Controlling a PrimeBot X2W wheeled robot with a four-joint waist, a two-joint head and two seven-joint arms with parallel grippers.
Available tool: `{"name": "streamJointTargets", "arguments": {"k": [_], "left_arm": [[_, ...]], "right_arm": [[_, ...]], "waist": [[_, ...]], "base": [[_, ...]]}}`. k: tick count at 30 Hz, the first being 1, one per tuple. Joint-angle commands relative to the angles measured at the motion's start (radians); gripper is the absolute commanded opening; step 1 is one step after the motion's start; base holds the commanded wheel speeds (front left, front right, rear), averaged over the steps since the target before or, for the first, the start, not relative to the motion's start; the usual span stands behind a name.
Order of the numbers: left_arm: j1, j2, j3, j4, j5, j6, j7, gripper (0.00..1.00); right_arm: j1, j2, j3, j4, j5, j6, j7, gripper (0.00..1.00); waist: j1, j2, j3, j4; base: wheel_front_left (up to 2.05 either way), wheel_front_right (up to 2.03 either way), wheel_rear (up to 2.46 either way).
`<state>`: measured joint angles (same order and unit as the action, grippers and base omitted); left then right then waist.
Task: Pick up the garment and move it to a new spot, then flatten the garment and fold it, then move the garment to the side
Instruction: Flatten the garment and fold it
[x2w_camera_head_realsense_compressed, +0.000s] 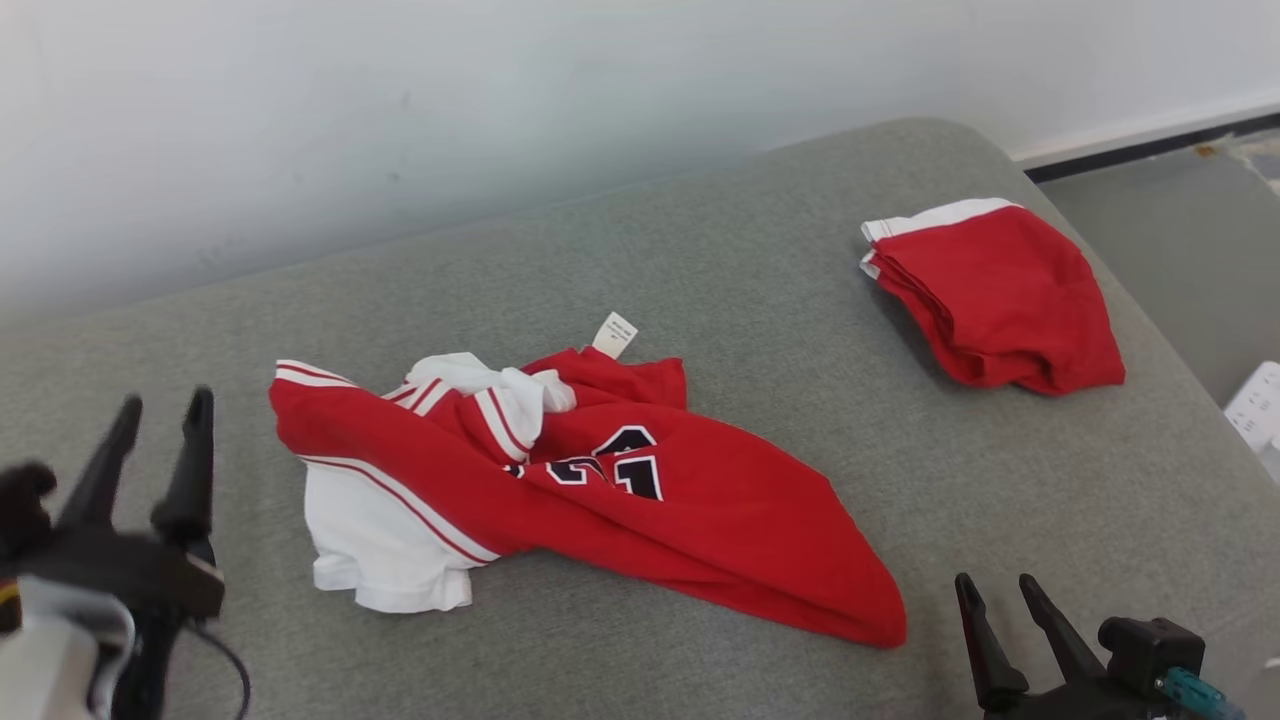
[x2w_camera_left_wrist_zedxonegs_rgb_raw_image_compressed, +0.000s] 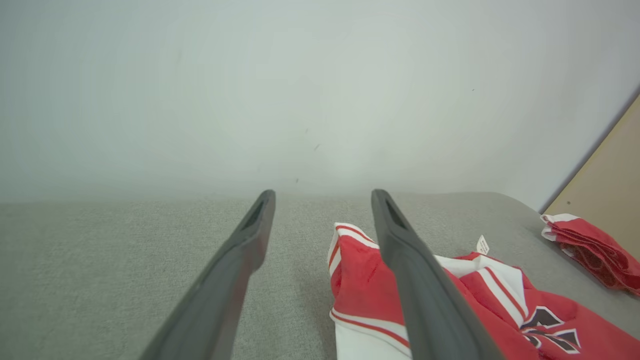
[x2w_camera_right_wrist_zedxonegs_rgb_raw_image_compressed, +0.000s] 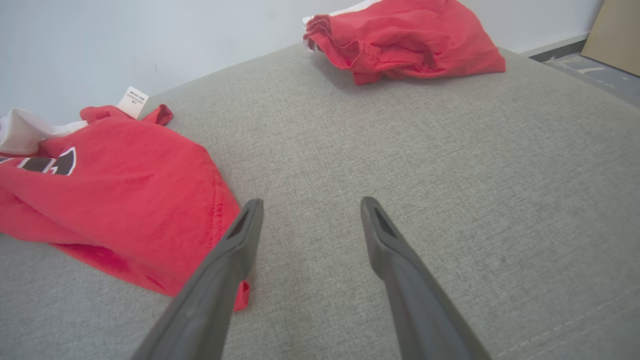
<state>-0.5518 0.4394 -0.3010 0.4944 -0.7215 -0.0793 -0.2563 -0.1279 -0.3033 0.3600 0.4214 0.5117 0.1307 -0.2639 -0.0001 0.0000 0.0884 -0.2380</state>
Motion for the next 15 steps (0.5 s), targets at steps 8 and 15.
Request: {"name": "streamJointTargets", "arguments": {"k": [8,15], "left_arm": [[0.2,-0.021,-0.041,-0.069,-0.009,0.034,0.022,1.0],[0.222,-0.059,-0.09,-0.021,0.001,0.038,0.053,1.0]], "right_arm": [[0.01,0.005,0.011,-0.001,0.011,0.0,-0.001,1.0],[0.0,-0.01,0.025,-0.005,0.021,0.0,-0.001,1.0]], "waist": [[0.0001,0.0,-0.023,0.046],[0.0001,0.0,-0.015,0.029]], "base": [[0.0,0.0,0.0],[0.0,0.0,0.0]]}}
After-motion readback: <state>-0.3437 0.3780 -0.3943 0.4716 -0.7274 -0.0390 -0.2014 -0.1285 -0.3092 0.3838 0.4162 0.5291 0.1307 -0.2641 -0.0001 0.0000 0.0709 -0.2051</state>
